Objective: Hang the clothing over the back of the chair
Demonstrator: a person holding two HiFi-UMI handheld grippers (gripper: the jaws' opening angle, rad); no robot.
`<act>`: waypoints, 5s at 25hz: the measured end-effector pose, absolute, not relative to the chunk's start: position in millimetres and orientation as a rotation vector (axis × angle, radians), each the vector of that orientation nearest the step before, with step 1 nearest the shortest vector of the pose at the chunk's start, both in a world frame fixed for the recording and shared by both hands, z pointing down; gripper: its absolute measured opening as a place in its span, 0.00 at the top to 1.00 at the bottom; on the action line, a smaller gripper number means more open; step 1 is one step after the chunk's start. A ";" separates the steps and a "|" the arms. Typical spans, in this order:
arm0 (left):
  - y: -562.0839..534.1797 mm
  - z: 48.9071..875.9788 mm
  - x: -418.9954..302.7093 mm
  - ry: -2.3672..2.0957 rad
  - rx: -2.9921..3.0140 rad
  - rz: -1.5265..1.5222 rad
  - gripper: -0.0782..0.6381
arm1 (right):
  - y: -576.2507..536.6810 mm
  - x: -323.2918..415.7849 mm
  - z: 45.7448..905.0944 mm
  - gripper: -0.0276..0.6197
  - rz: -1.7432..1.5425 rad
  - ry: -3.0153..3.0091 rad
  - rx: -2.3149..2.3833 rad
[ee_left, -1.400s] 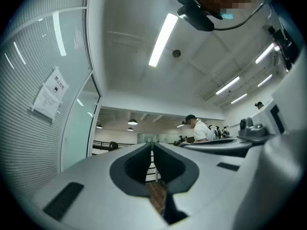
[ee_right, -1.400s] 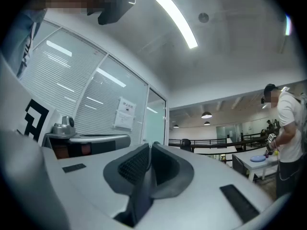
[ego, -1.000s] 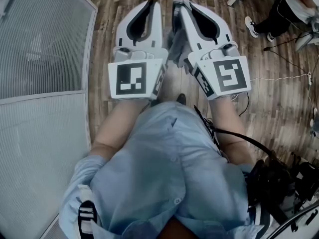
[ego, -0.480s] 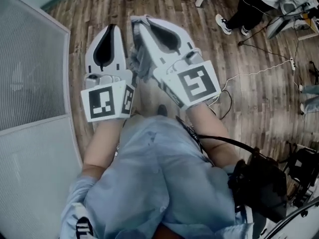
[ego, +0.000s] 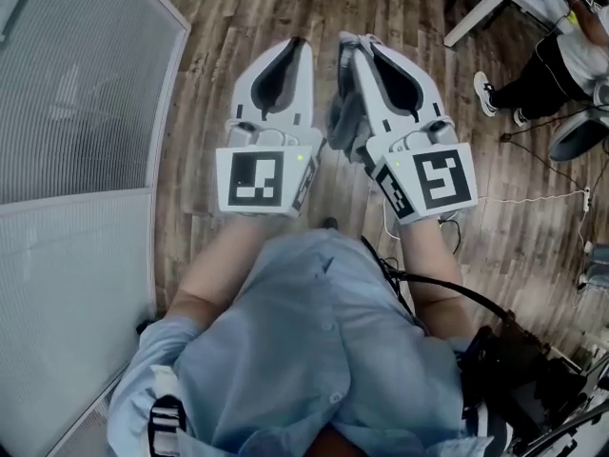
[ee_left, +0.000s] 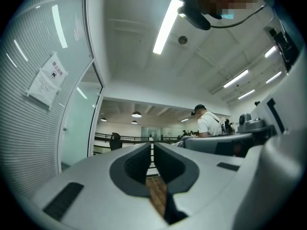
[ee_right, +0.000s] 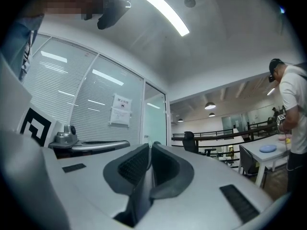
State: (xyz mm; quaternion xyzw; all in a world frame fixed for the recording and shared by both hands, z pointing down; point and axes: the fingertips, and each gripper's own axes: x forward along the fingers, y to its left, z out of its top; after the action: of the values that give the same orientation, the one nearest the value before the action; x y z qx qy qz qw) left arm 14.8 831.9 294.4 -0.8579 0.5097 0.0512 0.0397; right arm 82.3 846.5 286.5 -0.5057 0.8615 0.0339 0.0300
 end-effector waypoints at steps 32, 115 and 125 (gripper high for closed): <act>414.7 310.0 22.9 1.571 -2.637 0.130 0.86 | 434.6 90.0 288.0 0.91 0.121 2.683 -1.516; -427.7 262.0 -98.1 1.950 -2.354 0.247 0.86 | -423.9 -65.6 191.5 0.91 0.428 3.042 -0.963; -535.8 237.9 -133.7 1.878 -2.403 0.333 0.86 | -515.5 -95.7 143.8 0.91 0.494 3.041 -1.034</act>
State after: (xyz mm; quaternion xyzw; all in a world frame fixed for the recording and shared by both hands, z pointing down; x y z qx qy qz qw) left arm -133.7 -535.8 237.9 -0.7828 0.6116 0.1085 0.0369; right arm -95.7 -515.5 143.8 -0.3177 0.9344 0.1519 -0.0541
